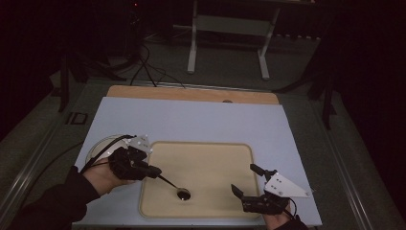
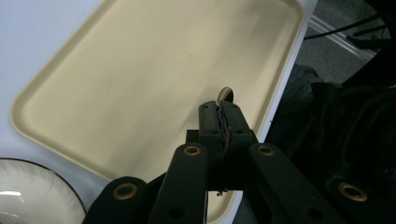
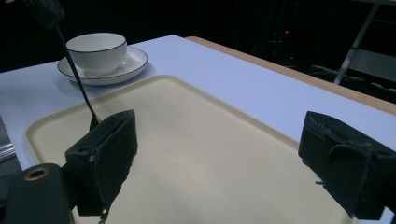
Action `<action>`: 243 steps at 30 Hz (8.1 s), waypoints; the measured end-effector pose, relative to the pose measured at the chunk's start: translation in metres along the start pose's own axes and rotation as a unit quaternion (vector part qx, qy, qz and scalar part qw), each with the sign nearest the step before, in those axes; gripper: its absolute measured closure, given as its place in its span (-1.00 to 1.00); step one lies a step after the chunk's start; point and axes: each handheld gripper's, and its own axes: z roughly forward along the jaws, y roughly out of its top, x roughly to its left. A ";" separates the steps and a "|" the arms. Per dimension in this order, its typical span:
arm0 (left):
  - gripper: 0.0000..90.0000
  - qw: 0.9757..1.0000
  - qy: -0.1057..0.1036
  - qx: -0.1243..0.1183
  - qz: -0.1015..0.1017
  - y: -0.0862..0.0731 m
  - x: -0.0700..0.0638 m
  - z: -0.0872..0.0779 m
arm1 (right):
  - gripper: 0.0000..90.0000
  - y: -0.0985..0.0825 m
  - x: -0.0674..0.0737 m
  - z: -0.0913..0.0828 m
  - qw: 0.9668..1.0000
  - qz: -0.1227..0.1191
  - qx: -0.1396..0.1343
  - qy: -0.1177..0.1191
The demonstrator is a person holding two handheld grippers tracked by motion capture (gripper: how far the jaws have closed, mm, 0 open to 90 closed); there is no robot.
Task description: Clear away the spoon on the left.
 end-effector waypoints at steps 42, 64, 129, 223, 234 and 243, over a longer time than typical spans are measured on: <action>0.92 0.997 -0.004 -0.060 -0.044 0.041 0.040 0.062 | -0.74 0.000 -0.001 0.001 1.000 0.003 -0.001 0.005; 0.86 0.989 0.017 -0.101 -0.110 0.049 0.065 0.113 | -0.74 0.000 -0.002 0.000 1.000 0.009 -0.004 0.008; 0.24 0.973 0.101 -0.103 -0.179 0.045 0.076 0.177 | -0.74 -0.001 -0.003 0.002 1.000 0.012 0.003 0.014; -0.97 0.974 0.076 -0.208 -0.036 -0.058 -0.001 0.044 | -0.74 -0.003 -0.002 0.005 1.000 0.012 0.014 0.013; -0.97 0.973 0.095 -0.201 -0.063 -0.080 0.003 0.052 | -0.74 -0.004 -0.002 0.006 1.000 0.012 0.015 0.016; -0.97 0.972 0.093 -0.206 -0.066 -0.090 0.002 0.059 | -0.74 -0.004 -0.002 0.007 1.000 0.011 0.017 0.020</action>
